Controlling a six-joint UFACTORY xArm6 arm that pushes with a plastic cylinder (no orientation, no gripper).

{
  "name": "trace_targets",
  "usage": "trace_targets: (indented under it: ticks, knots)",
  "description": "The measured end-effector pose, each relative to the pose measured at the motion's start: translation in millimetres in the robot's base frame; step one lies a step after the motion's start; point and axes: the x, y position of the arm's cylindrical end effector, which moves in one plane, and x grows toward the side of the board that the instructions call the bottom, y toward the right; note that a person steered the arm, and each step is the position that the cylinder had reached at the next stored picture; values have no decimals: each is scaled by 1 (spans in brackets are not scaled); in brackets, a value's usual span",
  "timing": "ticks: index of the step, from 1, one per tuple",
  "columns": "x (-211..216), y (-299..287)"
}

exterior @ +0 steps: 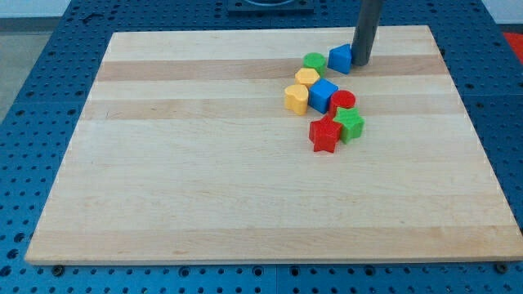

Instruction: Move your arm towards the center

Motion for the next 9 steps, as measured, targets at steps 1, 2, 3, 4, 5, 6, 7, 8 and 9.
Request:
trace_targets:
  ticks: [1, 2, 3, 4, 5, 6, 7, 8, 9]
  knots:
    - [0, -1]
    - [0, 5]
    - [-19, 16]
    - [-48, 8]
    - [-53, -44]
    - [-49, -122]
    - [-16, -190]
    - [50, -221]
    - [125, -235]
